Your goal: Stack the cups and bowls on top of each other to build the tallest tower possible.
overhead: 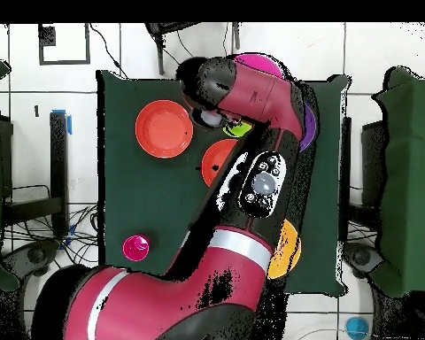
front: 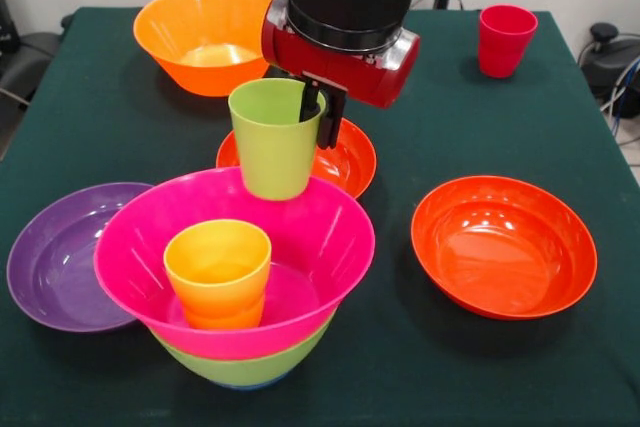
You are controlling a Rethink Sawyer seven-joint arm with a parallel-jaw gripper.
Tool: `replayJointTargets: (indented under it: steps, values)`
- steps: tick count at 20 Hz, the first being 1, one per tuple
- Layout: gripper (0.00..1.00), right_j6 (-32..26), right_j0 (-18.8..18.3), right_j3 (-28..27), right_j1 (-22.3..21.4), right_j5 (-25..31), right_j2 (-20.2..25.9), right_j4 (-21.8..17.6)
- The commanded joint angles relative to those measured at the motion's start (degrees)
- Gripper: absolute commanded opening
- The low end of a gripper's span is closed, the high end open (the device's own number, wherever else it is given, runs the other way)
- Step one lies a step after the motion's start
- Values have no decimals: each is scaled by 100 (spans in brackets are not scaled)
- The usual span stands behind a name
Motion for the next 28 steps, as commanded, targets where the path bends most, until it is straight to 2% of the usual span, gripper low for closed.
replayJointTargets:
  steps: [1,10,14,18,20,28]
  values:
    - [0,305,-31,5,382,-259,722,-276]
    - [0,395,-56,-309,363,59,645,-219]
    - [0,482,-59,-647,100,666,497,-156]
    - [0,512,-169,-1128,55,1310,407,-97]
    - [0,495,-190,-1115,-33,1419,398,-95]
    - [0,461,-344,-1531,361,1424,386,-191]
